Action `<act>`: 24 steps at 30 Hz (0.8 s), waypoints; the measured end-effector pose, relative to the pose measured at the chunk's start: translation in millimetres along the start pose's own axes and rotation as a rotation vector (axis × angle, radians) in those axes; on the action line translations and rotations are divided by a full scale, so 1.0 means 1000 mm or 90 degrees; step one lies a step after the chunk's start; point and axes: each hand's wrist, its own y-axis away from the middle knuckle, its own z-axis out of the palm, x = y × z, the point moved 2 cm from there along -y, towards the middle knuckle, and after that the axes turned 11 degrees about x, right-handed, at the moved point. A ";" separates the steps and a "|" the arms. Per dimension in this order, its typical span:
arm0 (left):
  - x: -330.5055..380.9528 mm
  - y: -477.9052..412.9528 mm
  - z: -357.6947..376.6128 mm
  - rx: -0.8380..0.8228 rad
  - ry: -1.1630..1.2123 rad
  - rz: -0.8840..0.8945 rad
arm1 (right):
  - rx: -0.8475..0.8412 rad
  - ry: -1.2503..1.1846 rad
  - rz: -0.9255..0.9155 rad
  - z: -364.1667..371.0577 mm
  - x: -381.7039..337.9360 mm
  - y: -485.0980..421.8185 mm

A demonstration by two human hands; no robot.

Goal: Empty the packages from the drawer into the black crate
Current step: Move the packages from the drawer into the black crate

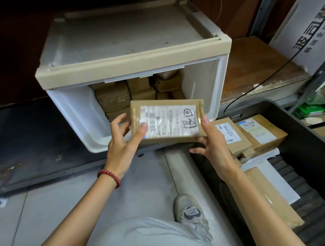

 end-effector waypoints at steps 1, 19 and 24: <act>0.001 0.000 0.001 -0.014 -0.009 0.020 | 0.008 0.023 0.009 -0.003 0.001 0.000; 0.085 -0.015 0.089 -0.213 -0.282 0.250 | 0.270 -0.026 -0.002 -0.085 -0.013 -0.001; 0.121 -0.021 0.151 -0.307 -0.362 0.314 | 0.398 -0.119 -0.010 -0.121 -0.012 -0.002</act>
